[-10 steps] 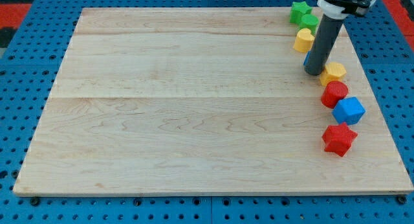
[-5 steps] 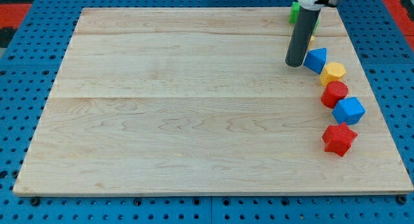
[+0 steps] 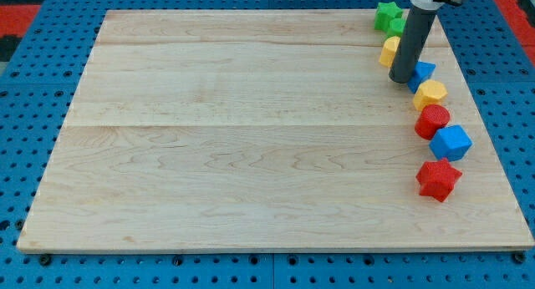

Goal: Adjust the blue triangle yellow heart and green blocks to the vertical line

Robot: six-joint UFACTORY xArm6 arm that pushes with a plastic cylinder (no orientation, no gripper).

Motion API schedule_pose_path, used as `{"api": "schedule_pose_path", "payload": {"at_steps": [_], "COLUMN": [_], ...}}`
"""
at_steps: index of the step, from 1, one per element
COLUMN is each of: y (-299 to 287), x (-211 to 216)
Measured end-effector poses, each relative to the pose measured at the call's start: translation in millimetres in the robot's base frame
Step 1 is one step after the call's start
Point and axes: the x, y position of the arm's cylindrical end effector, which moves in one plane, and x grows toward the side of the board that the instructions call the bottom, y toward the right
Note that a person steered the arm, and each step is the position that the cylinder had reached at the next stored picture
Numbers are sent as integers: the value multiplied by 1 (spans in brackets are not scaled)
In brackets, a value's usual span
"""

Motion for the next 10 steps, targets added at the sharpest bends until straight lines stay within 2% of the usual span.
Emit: {"api": "schedule_pose_path", "payload": {"at_steps": [1, 2, 3, 7, 9, 10], "y": [-9, -34, -34, -34, -7, -12], "x": [-2, -27, -43, -52, -52, -54]}}
